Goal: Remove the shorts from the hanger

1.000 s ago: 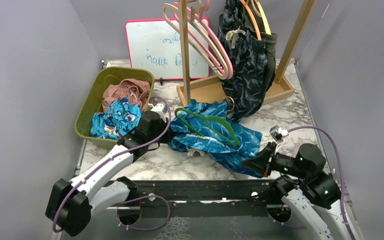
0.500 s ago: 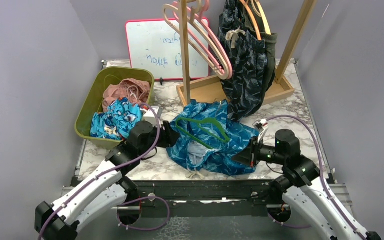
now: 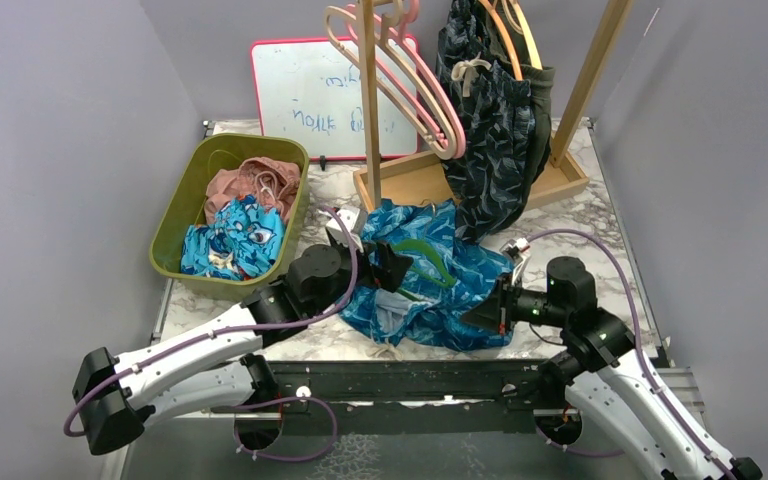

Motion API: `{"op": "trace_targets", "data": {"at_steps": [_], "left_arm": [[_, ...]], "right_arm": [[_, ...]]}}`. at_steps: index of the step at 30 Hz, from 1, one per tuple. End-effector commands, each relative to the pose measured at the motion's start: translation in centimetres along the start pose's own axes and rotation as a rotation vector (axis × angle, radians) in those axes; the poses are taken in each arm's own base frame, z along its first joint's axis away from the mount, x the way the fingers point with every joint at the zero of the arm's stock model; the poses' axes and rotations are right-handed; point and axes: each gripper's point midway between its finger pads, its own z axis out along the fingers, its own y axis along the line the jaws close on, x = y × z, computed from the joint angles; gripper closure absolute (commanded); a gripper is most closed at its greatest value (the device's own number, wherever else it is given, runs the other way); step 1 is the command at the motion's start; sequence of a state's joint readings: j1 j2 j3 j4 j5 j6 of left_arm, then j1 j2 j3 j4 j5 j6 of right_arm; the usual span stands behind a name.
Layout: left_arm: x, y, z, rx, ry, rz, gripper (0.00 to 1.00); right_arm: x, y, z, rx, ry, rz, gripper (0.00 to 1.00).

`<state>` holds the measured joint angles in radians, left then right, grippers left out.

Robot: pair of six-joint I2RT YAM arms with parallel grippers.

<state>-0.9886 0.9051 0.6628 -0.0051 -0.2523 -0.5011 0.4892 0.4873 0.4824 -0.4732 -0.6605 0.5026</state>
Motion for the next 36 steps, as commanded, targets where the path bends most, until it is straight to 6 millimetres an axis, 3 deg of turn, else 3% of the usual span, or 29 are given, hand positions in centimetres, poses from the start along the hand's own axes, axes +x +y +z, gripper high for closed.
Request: {"op": "trace_targets", "data": {"at_steps": [1, 9, 14, 21, 32, 35, 36], "left_arm": [[-5.0, -2.4, 0.8, 0.072, -0.176, 0.047, 0.04], [-4.8, -5.4, 4.6, 0.168, -0.132, 0.106, 0.18], [-3.3, -5.1, 6.9, 0.13, -0.022, 0.13, 0.31], [-3.6, -4.7, 6.2, 0.136, -0.071, 0.079, 0.53], [-1.3, -4.2, 6.7, 0.127, 0.017, 0.096, 0.61], [-1.0, -4.3, 6.9, 0.13, 0.02, 0.095, 0.76], [-1.0, -4.3, 7.0, 0.131, 0.02, 0.098, 0.77]], "right_arm": [[0.4, 0.9, -0.2, -0.068, 0.0, -0.047, 0.99], [0.9, 1.0, -0.3, -0.082, 0.013, -0.054, 0.99], [0.8, 1.3, -0.5, -0.086, 0.003, -0.06, 0.99], [0.7, 1.5, -0.7, -0.085, -0.002, -0.062, 0.99], [0.6, 1.4, -0.6, -0.086, -0.005, -0.063, 0.99], [0.5, 1.5, -0.7, -0.087, -0.01, -0.067, 0.99], [0.5, 1.6, -0.7, -0.087, -0.011, -0.067, 0.99]]}}
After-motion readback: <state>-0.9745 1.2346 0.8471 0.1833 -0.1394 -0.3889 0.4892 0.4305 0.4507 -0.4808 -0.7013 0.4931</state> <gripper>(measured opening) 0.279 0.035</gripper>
